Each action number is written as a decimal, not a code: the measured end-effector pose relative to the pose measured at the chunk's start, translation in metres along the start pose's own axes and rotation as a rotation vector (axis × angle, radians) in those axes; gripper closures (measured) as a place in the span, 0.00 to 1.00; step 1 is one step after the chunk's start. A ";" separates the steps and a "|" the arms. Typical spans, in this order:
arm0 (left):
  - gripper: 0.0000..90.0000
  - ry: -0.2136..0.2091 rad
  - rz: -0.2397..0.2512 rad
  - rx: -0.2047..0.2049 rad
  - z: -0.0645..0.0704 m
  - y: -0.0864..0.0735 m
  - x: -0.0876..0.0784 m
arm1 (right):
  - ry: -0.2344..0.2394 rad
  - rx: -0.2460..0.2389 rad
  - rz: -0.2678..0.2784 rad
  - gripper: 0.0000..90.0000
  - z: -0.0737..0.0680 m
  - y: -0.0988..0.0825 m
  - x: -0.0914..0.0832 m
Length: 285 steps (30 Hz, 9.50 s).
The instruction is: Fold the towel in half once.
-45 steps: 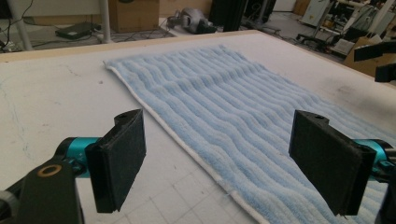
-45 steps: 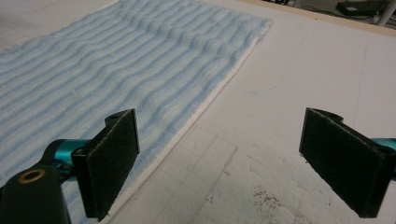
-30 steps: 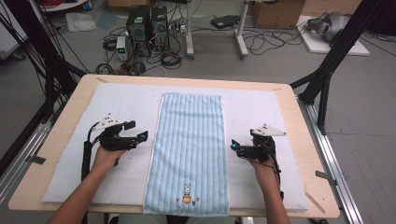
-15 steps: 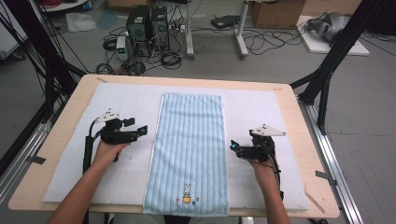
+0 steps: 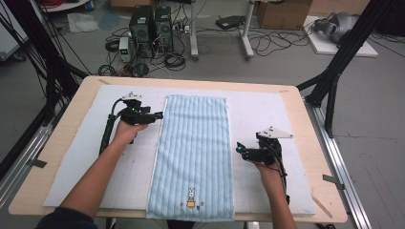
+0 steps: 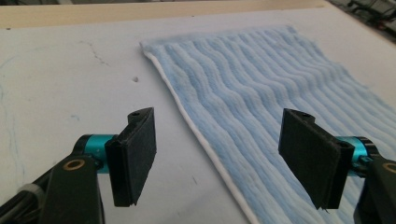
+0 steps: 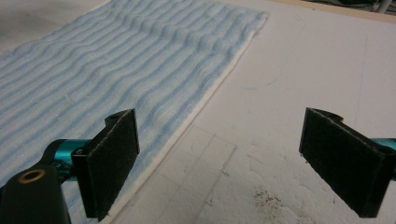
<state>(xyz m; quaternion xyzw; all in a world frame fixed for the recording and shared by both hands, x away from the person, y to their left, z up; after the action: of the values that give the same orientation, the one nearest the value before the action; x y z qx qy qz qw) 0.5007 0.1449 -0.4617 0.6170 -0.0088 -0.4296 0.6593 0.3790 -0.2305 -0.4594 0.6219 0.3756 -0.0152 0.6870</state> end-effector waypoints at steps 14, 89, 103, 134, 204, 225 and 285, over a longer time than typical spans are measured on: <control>0.51 0.098 -0.119 0.116 0.006 -0.012 0.041 | -0.023 0.047 -0.010 0.12 0.007 -0.002 0.006; 0.95 -0.222 0.011 0.106 0.070 -0.075 -0.064 | 0.167 -0.045 -0.090 0.96 -0.053 0.000 0.020; 0.49 -0.102 0.089 0.056 0.048 -0.056 -0.063 | 0.078 0.076 -0.019 0.49 -0.027 -0.001 0.007; 0.95 -0.057 -0.065 0.118 0.046 -0.045 -0.015 | 0.006 0.101 -0.159 0.52 -0.018 0.021 0.064; 0.57 -0.203 0.034 0.080 0.073 -0.092 -0.100 | 0.091 0.003 -0.125 0.75 -0.046 -0.017 0.009; 0.69 -0.170 0.043 0.048 0.060 -0.075 -0.083 | 0.016 0.005 -0.110 0.78 -0.033 -0.009 0.025; 0.96 -0.083 -0.039 0.035 0.024 -0.027 -0.003 | 0.002 0.041 -0.088 0.95 -0.014 0.029 0.087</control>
<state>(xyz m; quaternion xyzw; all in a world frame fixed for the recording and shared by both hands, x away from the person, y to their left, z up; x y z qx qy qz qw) 0.4710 0.1311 -0.4768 0.6103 -0.0317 -0.4674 0.6388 0.4485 -0.1734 -0.4808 0.6187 0.4027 -0.0524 0.6726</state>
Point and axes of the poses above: each handheld gripper's, and its own axes: x roughly forward along the jaws, y roughly out of its top, z roughly to its right, the point moved 7 cm from there along x, roughly forward along the jaws, and after that the axes turned 1 degree about -z, right-handed, at the moved point
